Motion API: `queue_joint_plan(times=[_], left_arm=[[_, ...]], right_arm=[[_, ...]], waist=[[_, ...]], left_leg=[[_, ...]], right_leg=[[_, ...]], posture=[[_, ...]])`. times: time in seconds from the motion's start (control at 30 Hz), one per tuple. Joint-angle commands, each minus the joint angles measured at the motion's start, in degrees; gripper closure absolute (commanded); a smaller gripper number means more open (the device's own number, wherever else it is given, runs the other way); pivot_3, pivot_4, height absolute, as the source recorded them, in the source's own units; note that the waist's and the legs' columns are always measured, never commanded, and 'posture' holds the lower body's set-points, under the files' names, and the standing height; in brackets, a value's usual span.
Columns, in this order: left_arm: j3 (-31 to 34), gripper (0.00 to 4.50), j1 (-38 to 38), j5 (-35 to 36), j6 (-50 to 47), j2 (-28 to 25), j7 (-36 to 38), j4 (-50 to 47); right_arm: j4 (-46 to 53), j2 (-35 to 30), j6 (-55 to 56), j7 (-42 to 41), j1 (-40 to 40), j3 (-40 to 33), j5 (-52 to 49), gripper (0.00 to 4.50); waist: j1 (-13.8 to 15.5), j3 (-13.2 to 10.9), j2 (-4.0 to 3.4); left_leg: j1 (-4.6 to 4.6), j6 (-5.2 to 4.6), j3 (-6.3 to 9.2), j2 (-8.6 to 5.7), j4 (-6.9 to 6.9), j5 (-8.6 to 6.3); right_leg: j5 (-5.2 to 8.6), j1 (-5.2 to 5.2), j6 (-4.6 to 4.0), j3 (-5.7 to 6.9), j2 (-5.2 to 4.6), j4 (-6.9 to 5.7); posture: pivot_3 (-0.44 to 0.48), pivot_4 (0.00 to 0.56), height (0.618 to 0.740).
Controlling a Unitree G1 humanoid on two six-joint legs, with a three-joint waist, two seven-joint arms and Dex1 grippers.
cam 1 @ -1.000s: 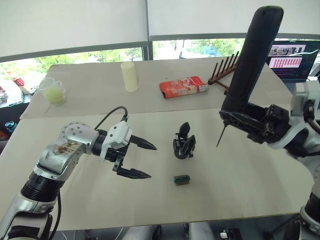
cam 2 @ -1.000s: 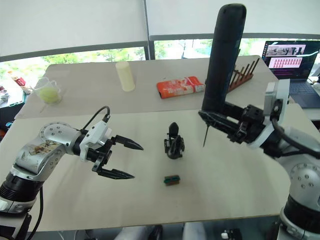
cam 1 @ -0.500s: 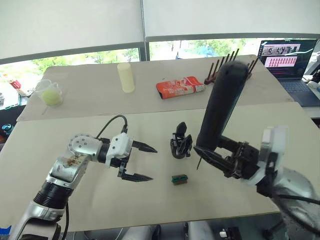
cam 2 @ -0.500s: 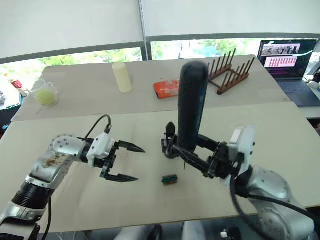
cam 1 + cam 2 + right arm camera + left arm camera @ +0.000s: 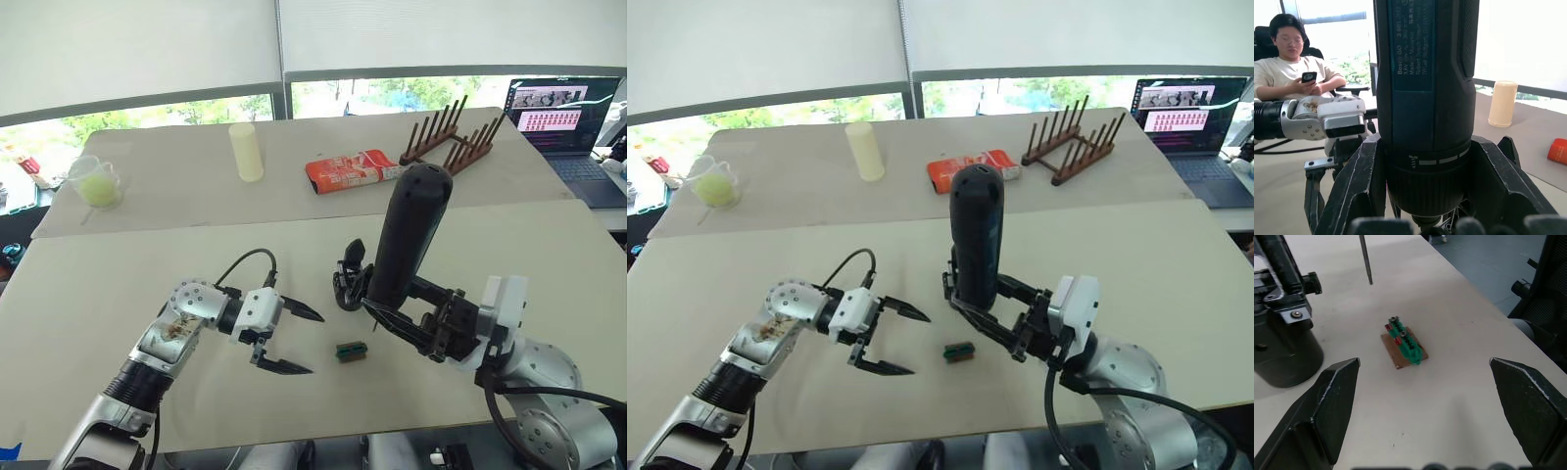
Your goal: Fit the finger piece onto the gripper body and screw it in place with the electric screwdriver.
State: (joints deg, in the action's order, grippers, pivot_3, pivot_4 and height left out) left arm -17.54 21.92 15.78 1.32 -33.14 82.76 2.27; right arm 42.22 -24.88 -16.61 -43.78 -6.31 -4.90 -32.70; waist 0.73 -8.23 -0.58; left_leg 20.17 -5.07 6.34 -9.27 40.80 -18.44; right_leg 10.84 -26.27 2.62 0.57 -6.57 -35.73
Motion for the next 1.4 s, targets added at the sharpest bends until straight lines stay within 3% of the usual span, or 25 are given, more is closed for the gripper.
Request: queue_joint_plan(times=[0.03,1.4], left_arm=[[0.2,0.0,0.9,-0.3,1.1,0.3,-0.2,0.1],[-0.2,0.0,1.9,-2.0,2.2,2.2,-1.2,1.8]], right_arm=[[3.0,0.5,0.8,2.2,1.2,0.9,-1.4,2.6],[3.6,-3.3,3.4,1.7,-2.7,5.6,-1.6,2.6]], waist=[[0.0,0.0,0.0],[0.1,0.0,0.01]], left_leg=[[0.0,0.0,0.01,0.01,0.0,0.0],[0.0,0.0,0.01,0.01,0.0,0.0]], right_leg=[[0.0,0.0,0.0,0.0,0.01,0.0],[0.0,0.01,0.0,-0.01,0.01,0.01]], posture=[[0.0,0.15,0.74],[0.0,0.15,0.74]])
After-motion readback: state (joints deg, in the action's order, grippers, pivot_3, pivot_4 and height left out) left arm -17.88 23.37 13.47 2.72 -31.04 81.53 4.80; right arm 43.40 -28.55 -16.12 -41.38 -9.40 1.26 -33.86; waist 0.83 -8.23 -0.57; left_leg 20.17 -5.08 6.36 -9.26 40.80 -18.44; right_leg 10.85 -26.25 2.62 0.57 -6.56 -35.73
